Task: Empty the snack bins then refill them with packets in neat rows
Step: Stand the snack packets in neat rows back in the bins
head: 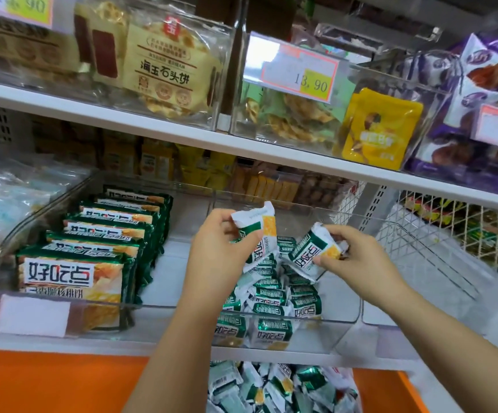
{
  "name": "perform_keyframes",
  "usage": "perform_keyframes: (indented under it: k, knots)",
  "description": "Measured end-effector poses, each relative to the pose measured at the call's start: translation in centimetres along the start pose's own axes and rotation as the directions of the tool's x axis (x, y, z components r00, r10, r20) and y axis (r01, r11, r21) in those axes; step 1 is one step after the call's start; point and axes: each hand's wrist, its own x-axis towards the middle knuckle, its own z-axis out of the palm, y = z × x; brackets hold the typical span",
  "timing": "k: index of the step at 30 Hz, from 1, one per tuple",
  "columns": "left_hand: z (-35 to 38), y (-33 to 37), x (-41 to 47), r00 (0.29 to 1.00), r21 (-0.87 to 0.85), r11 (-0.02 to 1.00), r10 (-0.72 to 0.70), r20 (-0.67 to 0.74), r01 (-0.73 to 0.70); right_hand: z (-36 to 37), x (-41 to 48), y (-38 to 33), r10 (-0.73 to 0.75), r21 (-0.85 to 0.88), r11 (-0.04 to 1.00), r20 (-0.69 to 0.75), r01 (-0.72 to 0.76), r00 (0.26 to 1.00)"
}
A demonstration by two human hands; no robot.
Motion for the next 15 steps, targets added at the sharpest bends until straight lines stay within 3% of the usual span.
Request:
perform_keyframes:
  k: [3, 6, 10, 15]
  knots:
    - [1.9, -0.2, -0.9, 0.997, 0.038, 0.999, 0.004, 0.074, -0.007, -1.5, -2.4, 0.0, -0.032, 0.179, 0.984, 0.070, 0.019, 0.997]
    - [4.0, -0.6, -2.0, 0.967, 0.057, 0.998, -0.054, 0.248, 0.041, -1.6, -4.4, 0.4, -0.047, 0.285, 0.959, 0.137, 0.006, 0.990]
    - [5.2, -0.6, -3.4, 0.887, 0.132, 0.987, -0.143, 0.439, 0.094, -1.4, -5.3, 1.7, -0.031, 0.339, 0.941, 0.115, -0.010, 0.993]
    - [5.9, -0.3, -4.0, 0.850, 0.202, 0.975, -0.185, 0.493, 0.095, -1.5, -5.1, 3.3, -0.061, 0.288, 0.957, 0.093, 0.032, 0.994]
